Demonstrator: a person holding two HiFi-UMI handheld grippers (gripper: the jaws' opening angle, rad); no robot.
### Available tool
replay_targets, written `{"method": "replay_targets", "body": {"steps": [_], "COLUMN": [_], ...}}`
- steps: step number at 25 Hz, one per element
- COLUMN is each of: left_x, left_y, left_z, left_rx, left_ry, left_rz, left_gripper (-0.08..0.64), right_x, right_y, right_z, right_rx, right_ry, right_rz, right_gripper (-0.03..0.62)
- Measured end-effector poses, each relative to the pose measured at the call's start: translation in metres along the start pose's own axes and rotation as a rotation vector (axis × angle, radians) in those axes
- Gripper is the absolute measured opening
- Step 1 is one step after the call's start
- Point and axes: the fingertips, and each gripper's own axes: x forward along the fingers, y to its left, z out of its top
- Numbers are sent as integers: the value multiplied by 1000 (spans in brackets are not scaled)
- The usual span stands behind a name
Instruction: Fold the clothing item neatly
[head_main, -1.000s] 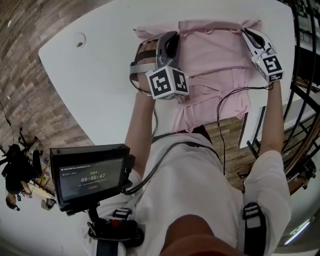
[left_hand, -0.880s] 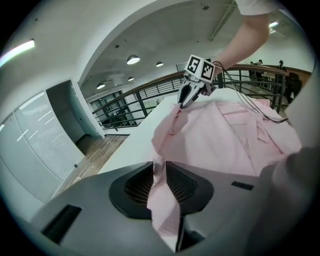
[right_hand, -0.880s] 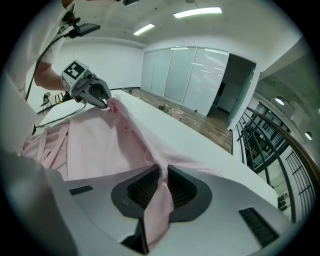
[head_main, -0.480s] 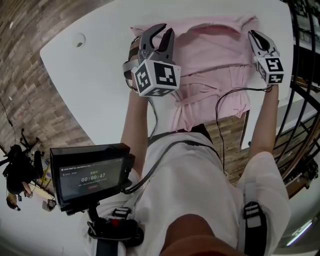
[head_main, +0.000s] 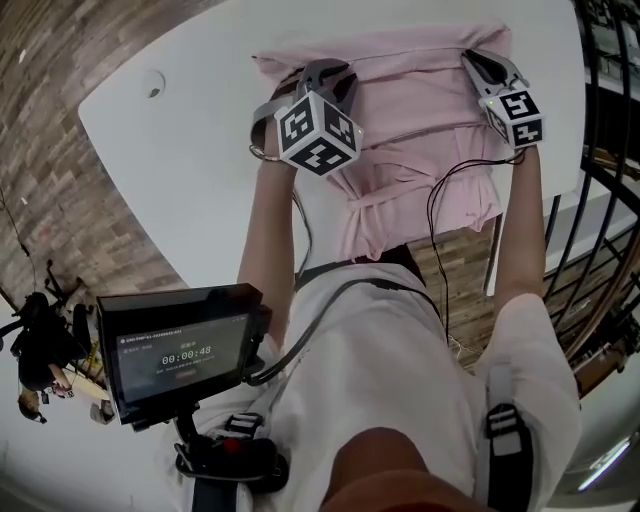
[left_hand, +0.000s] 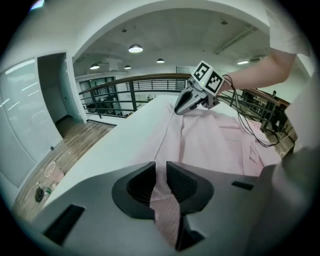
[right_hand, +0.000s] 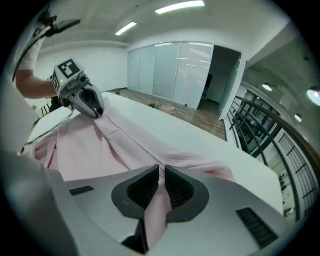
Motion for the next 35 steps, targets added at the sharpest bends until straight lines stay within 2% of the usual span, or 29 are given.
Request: {"method": "replay_targets", "body": {"steps": [2,4,6,9,11,13,16,17,21,24,28,32,35], "left_x": [-5,-8,1,21,30,33,35,35,27,19,28,26,22], "left_y": [2,1,0,4,11,22,32,34,34,31,37,43,38], "left_z": [6,19,20,4,3,5,3,1,-3,-9,-30,-27,-20], "left_rx": [-41,-112,-173,-193,-195,-212,-270,-277,-227,-243,-292,-341,-310], "left_ry": [-31,-73,-59,29,56,57,10,-7,-19,-10,46,-1,-13], "left_rz": [33,49,64,102,119,134,140,143,191,229,240,241,284], "left_gripper": [69,69,69,69,69,69,69,69,69,69,69,69,67], "right_x": [-6,-12,-7,13,19,26,37,39,35,26,39,40,33], "right_y": [0,12,24,18,3,-7,-12,-12,-5,5,3,-4,-6], "right_z": [12,32,35,18,17,26,31,30,33,33,15,18,18], "right_rx": [-22,9,35,19,19,22,59,80,116,157,189,175,178], "right_ry": [-25,-92,-99,-35,-26,-36,-70,-86,-134,-168,-118,-95,-91], "right_rz": [-36,-22,-13,-100,-167,-200,-210,-209,-206,-192,-199,-222,-226], "right_gripper": [40,40,40,40,40,29,5,5,5,5,5,5,5]}}
